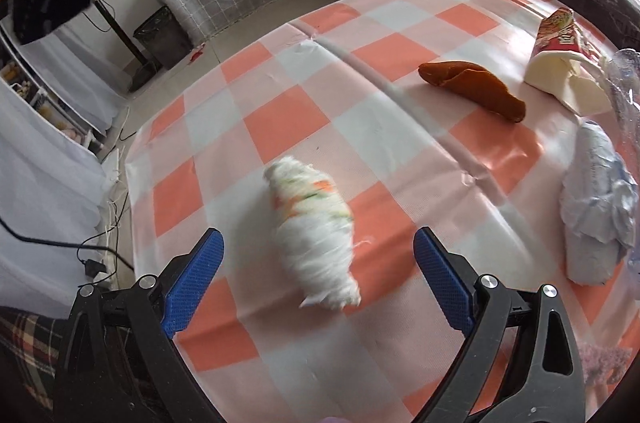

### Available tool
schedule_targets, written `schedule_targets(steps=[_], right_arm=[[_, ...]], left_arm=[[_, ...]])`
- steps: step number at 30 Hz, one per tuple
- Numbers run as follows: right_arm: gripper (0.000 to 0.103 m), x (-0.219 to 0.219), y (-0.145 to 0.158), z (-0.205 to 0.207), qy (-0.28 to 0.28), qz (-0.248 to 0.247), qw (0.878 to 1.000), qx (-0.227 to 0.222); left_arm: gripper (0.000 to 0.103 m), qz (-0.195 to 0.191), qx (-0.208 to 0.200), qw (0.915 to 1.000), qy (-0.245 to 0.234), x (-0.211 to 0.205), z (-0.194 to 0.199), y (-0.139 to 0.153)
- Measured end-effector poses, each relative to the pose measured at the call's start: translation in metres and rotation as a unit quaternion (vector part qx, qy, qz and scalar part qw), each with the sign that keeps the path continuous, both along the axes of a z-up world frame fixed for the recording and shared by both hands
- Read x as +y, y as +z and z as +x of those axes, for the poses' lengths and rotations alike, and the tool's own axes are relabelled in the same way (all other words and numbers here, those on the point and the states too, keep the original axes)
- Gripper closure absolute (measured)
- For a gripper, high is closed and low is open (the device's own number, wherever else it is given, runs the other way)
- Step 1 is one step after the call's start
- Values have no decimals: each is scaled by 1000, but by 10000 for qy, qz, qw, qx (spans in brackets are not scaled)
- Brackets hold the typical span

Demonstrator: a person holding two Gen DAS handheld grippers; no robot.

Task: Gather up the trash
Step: 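Grasp the crumpled white tissue with the right tool while the left tool holds the box, then carry the tissue over the bin and open the right tool while the left tool carries the box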

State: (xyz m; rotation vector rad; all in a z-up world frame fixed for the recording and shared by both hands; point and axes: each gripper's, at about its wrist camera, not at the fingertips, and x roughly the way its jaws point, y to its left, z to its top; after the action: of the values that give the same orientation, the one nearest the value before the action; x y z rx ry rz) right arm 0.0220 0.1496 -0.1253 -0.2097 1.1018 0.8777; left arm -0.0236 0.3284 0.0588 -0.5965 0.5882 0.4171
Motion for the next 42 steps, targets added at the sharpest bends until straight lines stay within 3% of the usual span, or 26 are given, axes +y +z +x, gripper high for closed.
schedule_targets(steps=[2,3,4,5,6,15,22,31,42], right_arm=[[16,2,-1,1,-65,-22,9999,-128],[31,3,-1,2,-75,-54,9998,-197],[40,4,0,2,-97,-108,9994,-300],[68,4,1,3,-110,-123,9992,-355],[71,3,2,5,-110,-81,9995,-283],[71,-34,53,22,-813,227,9927,-856],[71,-97,103,41,-1819,369,9735,-1337],[71,-172,123,60,-2881,155,9463,-1459],[71,-250,139,65,-3740,44,9154,-1488]], left_arm=[[51,-6,47,10000,10,3,0,-2],[51,-7,68,10000,17,3,0,-3],[51,-12,88,10000,23,3,1,-4],[51,-18,102,9999,26,3,2,-5],[51,-20,114,9999,31,3,3,-6],[51,227,135,9996,-122,-23,17,-1],[51,510,111,9980,-349,-60,30,4],[51,761,153,9940,-775,-116,51,5],[51,906,123,9857,-1413,-191,73,5]])
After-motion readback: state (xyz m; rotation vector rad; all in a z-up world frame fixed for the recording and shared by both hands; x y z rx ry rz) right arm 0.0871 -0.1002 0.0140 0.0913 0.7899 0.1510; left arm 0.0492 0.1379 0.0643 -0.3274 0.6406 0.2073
